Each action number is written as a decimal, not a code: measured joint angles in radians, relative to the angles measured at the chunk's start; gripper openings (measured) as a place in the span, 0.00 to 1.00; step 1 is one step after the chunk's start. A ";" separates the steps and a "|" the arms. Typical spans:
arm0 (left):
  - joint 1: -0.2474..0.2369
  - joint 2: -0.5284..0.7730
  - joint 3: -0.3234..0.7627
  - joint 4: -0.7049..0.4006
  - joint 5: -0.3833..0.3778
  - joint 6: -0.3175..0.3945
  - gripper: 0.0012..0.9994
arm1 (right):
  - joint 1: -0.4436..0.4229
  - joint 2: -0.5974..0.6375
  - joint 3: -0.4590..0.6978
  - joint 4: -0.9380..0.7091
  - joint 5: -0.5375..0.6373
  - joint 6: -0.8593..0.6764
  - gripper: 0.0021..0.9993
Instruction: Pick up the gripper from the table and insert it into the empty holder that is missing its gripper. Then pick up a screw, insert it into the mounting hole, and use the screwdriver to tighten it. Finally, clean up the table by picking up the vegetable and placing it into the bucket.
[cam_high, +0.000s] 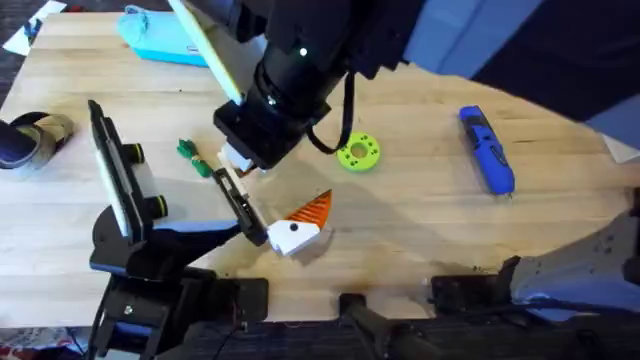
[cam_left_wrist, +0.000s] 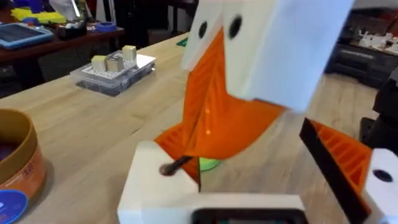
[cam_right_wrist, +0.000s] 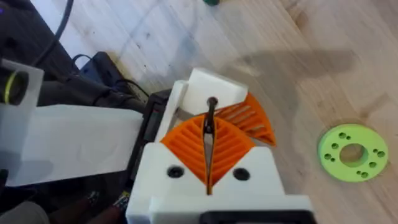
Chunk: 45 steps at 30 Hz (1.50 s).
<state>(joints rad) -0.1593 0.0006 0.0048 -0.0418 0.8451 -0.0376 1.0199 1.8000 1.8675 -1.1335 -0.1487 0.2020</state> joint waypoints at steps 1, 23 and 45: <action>0.000 0.000 0.000 0.000 0.000 0.000 0.99 | 0.000 0.000 0.000 0.000 0.004 0.000 0.00; 0.000 0.000 0.000 -0.001 -0.003 0.000 0.99 | 0.000 0.000 0.000 0.038 0.021 0.000 0.00; 0.000 0.000 0.000 -0.003 -0.003 0.000 0.99 | 0.000 0.000 0.000 0.060 0.021 -0.019 0.00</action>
<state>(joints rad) -0.1593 0.0006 0.0048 -0.0448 0.8421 -0.0380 1.0199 1.8000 1.8675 -1.0737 -0.1273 0.1833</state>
